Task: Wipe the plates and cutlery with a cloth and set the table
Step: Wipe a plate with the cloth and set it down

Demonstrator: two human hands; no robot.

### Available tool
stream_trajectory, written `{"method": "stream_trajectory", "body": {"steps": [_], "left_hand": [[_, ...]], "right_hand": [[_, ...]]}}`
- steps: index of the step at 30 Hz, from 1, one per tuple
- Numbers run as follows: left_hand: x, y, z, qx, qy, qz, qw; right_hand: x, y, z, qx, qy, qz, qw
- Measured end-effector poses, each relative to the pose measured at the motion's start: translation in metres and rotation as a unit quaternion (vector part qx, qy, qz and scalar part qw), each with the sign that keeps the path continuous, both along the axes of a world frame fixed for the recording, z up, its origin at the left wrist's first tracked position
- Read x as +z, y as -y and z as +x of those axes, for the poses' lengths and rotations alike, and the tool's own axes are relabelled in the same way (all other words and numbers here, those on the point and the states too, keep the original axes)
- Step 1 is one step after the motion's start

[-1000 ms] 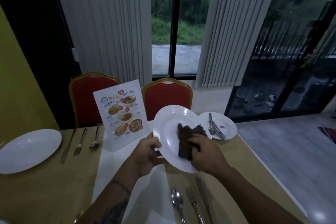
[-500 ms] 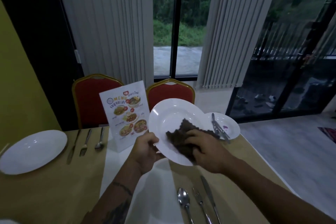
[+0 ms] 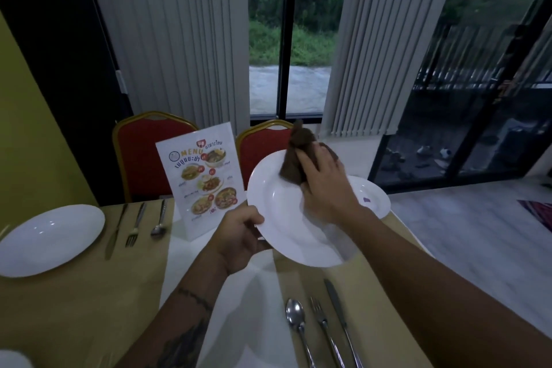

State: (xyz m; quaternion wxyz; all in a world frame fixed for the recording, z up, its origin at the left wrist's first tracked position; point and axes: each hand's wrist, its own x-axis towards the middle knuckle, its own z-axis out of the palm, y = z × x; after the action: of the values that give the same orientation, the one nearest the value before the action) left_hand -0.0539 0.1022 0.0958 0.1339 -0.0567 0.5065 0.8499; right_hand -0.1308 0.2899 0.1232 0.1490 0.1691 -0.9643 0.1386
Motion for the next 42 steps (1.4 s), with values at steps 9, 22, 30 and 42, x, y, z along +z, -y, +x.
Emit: {"method": "stream_trajectory", "body": {"steps": [9,22,30,42], "left_hand": [[-0.004,0.006,0.028,-0.047,-0.051,0.087,0.994],[0.043,-0.035,-0.003,-0.054,-0.048,-0.018,0.997],[0.056,-0.032,-0.021,0.002,-0.056,0.131,0.990],[0.041,-0.047,0.002,-0.019,-0.029,0.072,0.997]], "right_hand": [[0.015,-0.060,0.004,-0.099,0.224,-0.416,0.876],[-0.001,-0.036,0.017,-0.071,0.023,-0.184,0.980],[-0.024,0.011,0.061,0.154,0.032,-0.223,0.962],[-0.025,0.008,0.054,-0.003,0.028,-0.237,0.971]]}}
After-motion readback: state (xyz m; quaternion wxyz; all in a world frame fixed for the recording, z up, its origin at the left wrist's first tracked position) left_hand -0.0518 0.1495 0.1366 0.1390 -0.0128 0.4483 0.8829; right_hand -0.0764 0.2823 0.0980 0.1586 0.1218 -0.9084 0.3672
